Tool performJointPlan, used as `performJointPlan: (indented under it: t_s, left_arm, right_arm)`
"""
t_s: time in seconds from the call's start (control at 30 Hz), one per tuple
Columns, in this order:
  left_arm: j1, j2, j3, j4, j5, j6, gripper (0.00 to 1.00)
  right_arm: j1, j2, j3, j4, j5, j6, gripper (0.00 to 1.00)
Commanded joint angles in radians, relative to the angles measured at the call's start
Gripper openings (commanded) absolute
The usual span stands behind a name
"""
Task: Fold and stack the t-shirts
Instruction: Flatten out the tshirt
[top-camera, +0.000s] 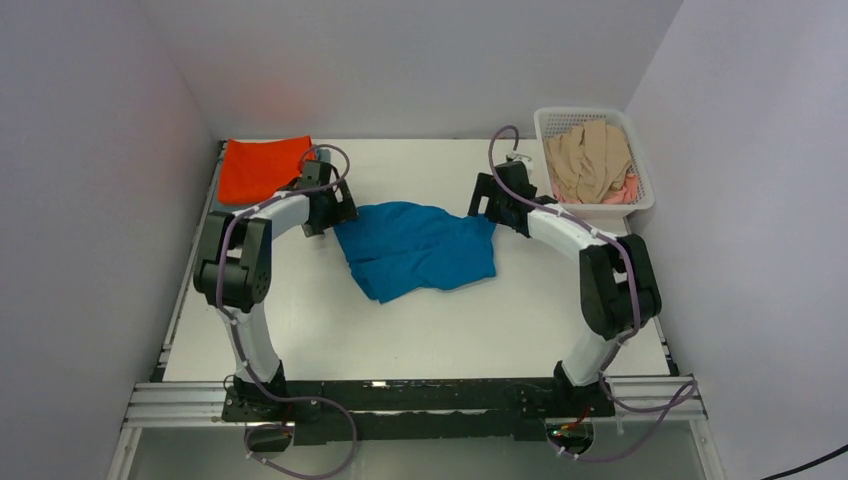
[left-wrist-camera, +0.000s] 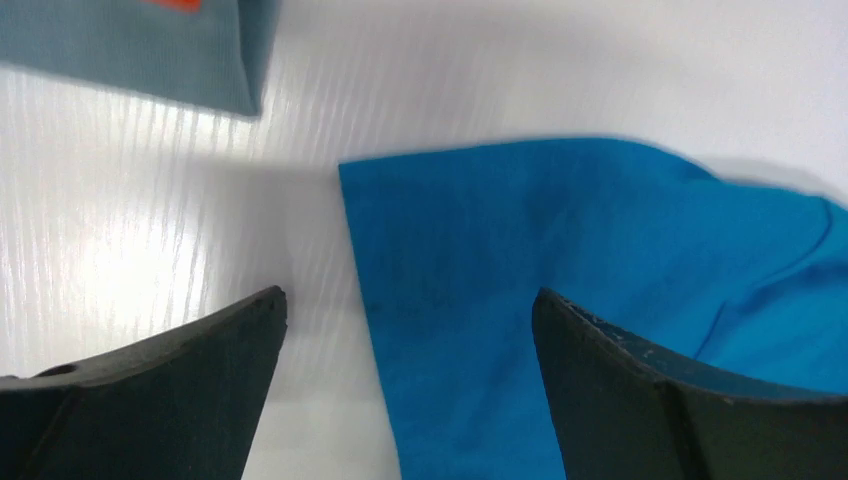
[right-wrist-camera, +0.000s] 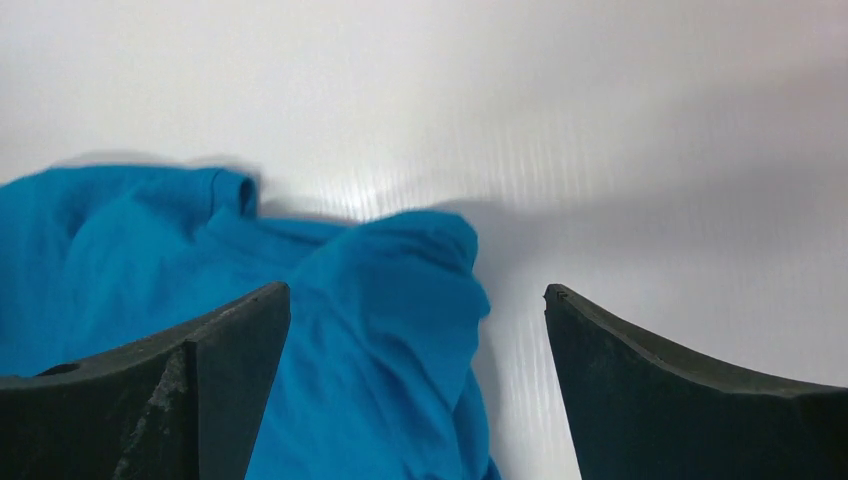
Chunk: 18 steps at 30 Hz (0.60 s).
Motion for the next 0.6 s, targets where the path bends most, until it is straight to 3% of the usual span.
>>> performJointPlan:
  t_s: [0.0, 0.1, 0.2, 0.3, 0.37, 0.47, 0.5, 0.57]
  left_arm:
    - [-0.007, 0.105, 0.137, -0.094, 0.036, 0.045, 0.99]
    - [-0.008, 0.146, 0.141, -0.077, 0.120, 0.038, 0.99]
    - [-0.018, 0.149, 0.075, 0.020, 0.236, 0.020, 0.91]
    - [-0.049, 0.167, 0.064, 0.040, 0.240, 0.017, 0.80]
    - [-0.064, 0.187, 0.078, 0.025, 0.231, 0.020, 0.67]
    - [-0.077, 0.206, 0.086, 0.039, 0.253, 0.023, 0.31]
    - [-0.079, 0.204, 0.086, 0.046, 0.258, 0.024, 0.01]
    - [-0.080, 0.188, 0.084, 0.055, 0.254, 0.037, 0.00]
  right_arm:
    - [-0.044, 0.102, 0.105, -0.016, -0.030, 0.034, 1.00]
    - [-0.071, 0.153, 0.132, -0.018, -0.068, 0.086, 0.99]
    - [-0.086, 0.182, 0.127, 0.025, -0.129, 0.113, 0.96]
    - [-0.087, 0.224, 0.151, 0.026, -0.190, 0.115, 0.91]
    - [-0.089, 0.248, 0.161, 0.024, -0.241, 0.117, 0.85]
    - [-0.087, 0.259, 0.142, 0.055, -0.307, 0.126, 0.74]
    - [-0.087, 0.260, 0.136, 0.065, -0.319, 0.128, 0.68]
    - [-0.088, 0.256, 0.131, 0.082, -0.331, 0.113, 0.50]
